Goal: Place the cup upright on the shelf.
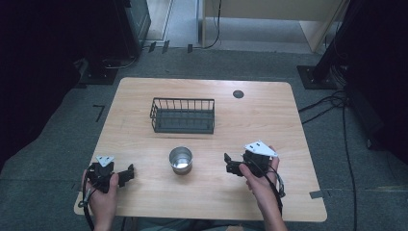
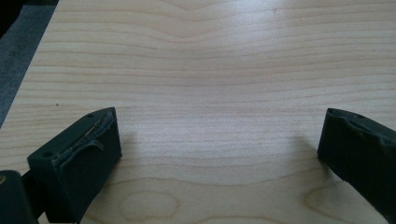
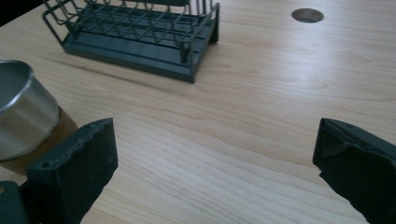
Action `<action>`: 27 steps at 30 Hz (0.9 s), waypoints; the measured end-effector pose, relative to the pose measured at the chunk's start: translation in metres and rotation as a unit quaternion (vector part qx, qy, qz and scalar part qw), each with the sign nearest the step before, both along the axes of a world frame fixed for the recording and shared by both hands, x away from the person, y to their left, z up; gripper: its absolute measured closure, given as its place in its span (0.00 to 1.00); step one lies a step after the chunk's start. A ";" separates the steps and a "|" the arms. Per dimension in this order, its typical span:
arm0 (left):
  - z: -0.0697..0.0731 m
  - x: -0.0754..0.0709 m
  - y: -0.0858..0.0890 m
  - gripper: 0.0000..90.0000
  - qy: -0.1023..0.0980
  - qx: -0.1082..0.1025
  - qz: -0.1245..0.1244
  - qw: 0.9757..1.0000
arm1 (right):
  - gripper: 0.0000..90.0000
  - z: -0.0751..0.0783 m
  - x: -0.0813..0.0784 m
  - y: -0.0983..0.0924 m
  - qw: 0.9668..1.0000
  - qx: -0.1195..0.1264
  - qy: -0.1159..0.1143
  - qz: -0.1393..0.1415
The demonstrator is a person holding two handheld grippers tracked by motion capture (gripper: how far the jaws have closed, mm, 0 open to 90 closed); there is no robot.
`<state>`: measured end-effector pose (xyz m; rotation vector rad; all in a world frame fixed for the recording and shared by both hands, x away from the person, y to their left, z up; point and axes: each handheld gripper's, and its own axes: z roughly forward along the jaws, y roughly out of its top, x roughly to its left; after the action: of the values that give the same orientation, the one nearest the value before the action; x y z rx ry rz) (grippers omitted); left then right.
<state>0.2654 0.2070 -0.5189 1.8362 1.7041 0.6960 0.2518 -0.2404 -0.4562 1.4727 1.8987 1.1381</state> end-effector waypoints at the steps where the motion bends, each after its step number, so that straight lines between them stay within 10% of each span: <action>1: 0.000 0.000 0.000 0.00 0.000 0.000 0.000 1.000 | 0.00 0.000 0.000 0.004 1.000 0.001 0.000 0.004; 27: 0.000 0.000 0.000 0.00 0.000 0.000 0.000 1.000 | 0.00 -0.002 0.004 0.095 0.992 0.012 0.021 0.120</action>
<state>0.2654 0.2070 -0.5189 1.8366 1.7035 0.6960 0.2557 -0.1453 -0.4583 1.3145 2.1430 1.2479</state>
